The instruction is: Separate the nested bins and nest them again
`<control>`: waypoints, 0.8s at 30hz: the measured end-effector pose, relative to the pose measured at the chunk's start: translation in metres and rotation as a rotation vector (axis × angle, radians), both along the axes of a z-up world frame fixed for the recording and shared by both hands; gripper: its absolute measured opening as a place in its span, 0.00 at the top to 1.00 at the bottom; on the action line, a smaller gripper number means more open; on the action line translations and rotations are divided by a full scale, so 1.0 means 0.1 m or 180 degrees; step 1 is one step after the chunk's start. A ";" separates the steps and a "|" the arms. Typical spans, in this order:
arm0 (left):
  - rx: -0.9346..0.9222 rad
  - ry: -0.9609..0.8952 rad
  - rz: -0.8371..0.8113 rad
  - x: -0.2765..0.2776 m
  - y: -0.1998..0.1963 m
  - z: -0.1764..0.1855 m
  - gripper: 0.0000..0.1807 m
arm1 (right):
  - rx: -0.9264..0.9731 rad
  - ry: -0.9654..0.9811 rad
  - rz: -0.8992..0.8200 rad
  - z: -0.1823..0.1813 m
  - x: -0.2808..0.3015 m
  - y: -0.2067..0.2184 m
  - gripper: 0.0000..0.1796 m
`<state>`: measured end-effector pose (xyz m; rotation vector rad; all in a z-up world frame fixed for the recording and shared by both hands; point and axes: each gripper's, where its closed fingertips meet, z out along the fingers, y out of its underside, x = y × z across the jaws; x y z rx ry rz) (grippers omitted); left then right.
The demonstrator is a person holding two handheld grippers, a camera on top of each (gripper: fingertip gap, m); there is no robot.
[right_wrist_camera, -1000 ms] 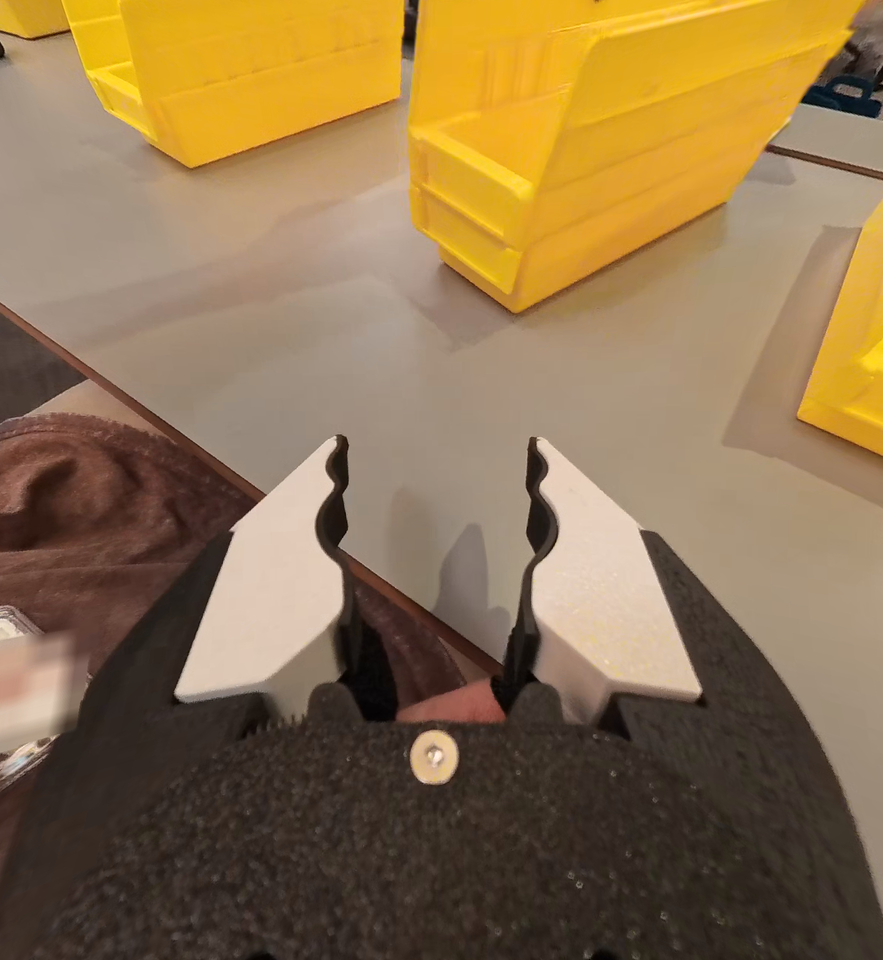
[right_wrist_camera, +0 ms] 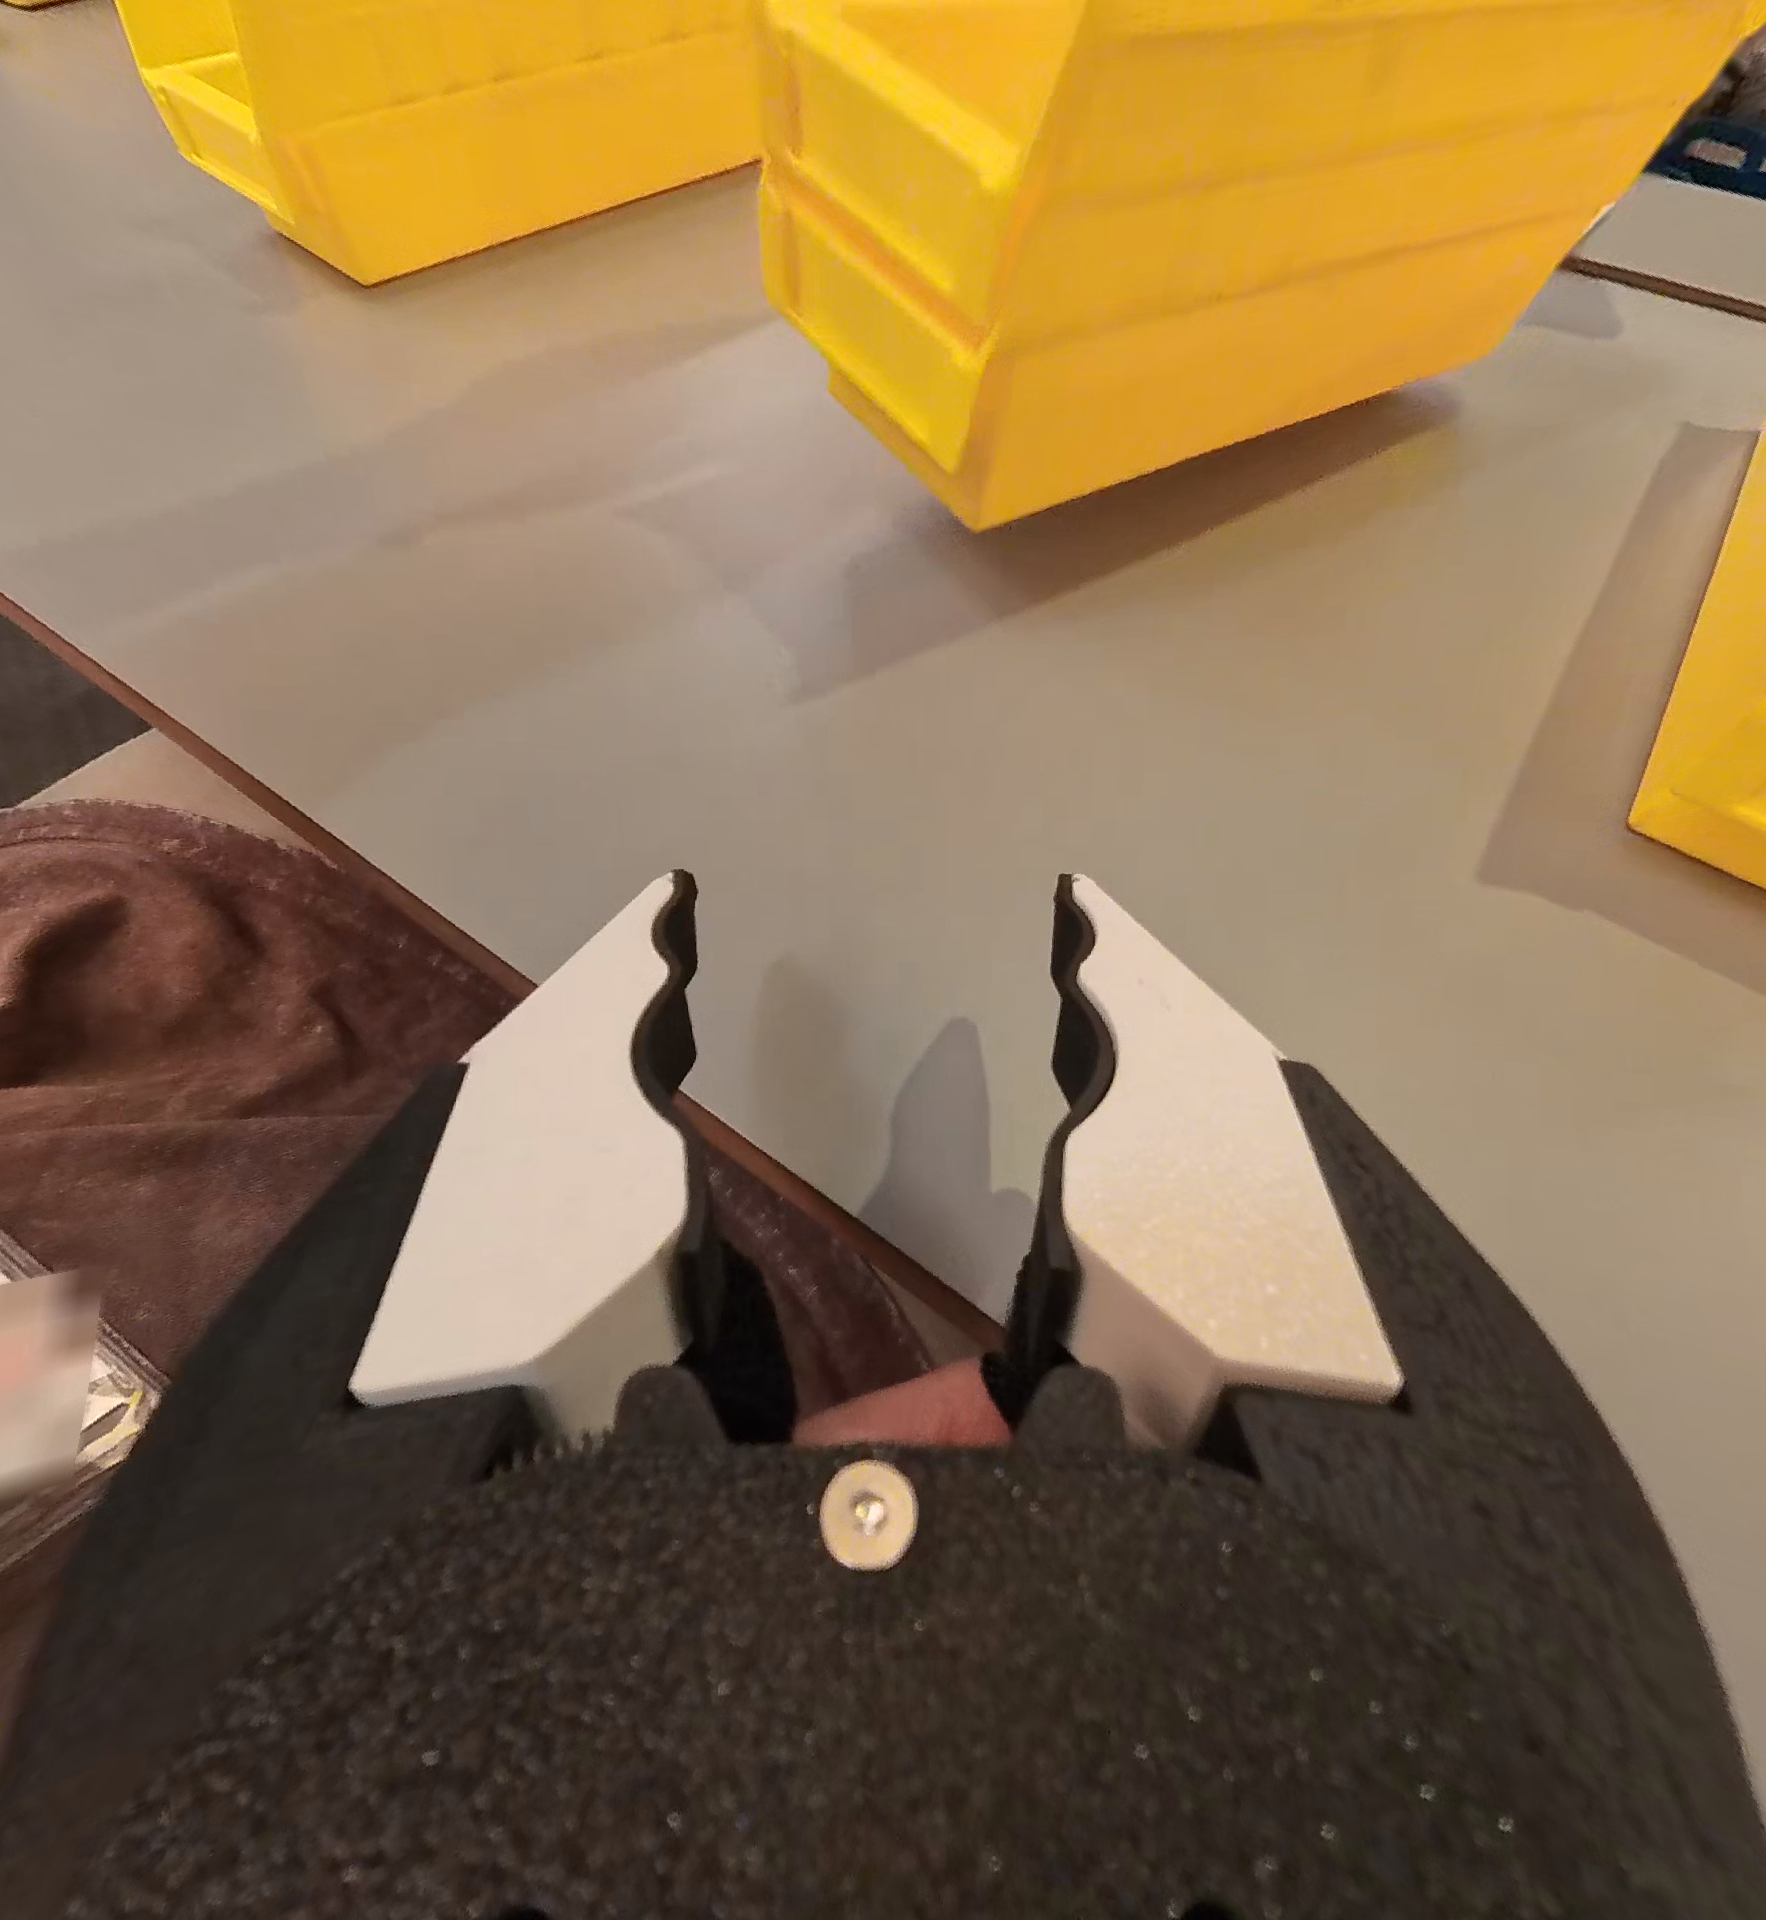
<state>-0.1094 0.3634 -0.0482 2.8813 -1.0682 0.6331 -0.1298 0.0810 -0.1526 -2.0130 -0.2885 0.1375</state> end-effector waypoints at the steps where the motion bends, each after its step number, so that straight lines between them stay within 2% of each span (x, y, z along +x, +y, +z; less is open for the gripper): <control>1: -0.0012 -0.0050 0.0050 0.00 0.02 0.01 0.98 | -0.0003 0.0002 0.0001 0.00 0.00 0.00 0.62; 8: -0.0063 -0.0170 0.0235 -0.09 0.11 0.03 0.99 | -0.0012 -0.0002 0.0005 -0.01 0.00 0.00 0.62; 11: -0.0114 -0.0308 0.0269 -0.09 0.14 0.20 0.99 | -0.0025 0.0002 0.0011 -0.02 0.00 0.00 0.62; 14: -0.0035 -0.0431 0.0285 -0.16 0.22 0.53 0.99 | -0.0039 -0.0001 0.0012 -0.03 0.00 -0.01 0.62; 19: 0.0192 -0.0504 0.0465 -0.57 0.47 0.97 0.99 | -0.0035 0.0004 -0.0001 -0.03 0.01 -0.01 0.62; 24: 0.0279 -0.0301 0.0782 -1.22 0.71 0.82 0.99 | -0.0041 -0.0011 0.0017 -0.03 -0.01 -0.01 0.62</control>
